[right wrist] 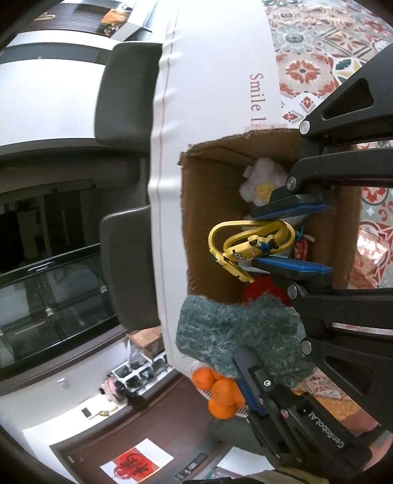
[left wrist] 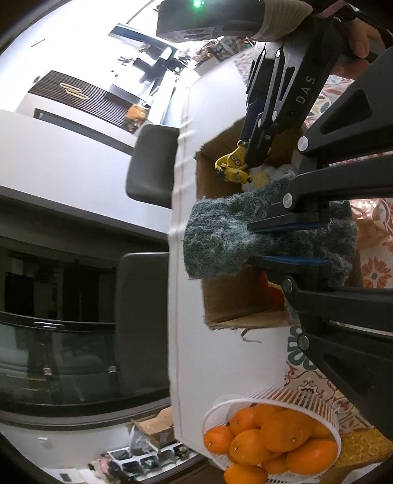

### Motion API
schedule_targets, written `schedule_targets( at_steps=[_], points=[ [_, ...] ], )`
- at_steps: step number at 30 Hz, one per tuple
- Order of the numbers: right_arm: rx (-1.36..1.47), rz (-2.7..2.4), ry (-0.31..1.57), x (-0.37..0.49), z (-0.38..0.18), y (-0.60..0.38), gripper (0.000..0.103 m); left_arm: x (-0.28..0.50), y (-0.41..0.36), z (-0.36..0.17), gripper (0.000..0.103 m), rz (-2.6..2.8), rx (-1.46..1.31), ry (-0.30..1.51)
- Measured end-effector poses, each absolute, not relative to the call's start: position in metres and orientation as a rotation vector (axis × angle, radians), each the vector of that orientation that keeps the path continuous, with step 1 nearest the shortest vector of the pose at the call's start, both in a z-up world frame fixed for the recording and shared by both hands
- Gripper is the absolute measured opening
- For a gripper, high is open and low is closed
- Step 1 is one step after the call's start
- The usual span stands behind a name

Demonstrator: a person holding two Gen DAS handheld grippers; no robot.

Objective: Organize soft objects
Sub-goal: 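Carry glove and yellow toy into the cardboard box and open both tools, then withdraw both tools from the box and lower the right tool to the biscuit packet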

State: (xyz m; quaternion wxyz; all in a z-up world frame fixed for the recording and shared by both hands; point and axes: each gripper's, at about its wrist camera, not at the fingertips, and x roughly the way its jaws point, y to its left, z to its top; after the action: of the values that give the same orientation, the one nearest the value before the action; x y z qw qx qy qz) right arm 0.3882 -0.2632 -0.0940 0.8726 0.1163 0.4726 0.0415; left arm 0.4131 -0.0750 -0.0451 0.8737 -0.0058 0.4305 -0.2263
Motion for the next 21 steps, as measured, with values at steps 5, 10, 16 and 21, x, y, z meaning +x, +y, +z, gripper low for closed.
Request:
schedule_targets(
  at_steps=[5,10,16,21],
  points=[
    [0.255,0.083,1.019,0.397,-0.113,-0.267,0.026,0.423,-0.082,-0.06,0.027,-0.468,0.017,0.94],
    [0.26,0.041,1.028,0.403,-0.116,-0.273,0.046,0.425,-0.081,-0.06,0.057,-0.424,0.033,0.932],
    [0.225,-0.022,0.989,0.388,-0.1,-0.273,0.053,0.408,-0.073,-0.045,0.07,-0.311,0.105,0.863],
    [0.229,-0.049,0.926,0.364,-0.081,-0.268,0.062,0.384,-0.054,-0.03,0.086,-0.242,0.12,0.803]
  ],
)
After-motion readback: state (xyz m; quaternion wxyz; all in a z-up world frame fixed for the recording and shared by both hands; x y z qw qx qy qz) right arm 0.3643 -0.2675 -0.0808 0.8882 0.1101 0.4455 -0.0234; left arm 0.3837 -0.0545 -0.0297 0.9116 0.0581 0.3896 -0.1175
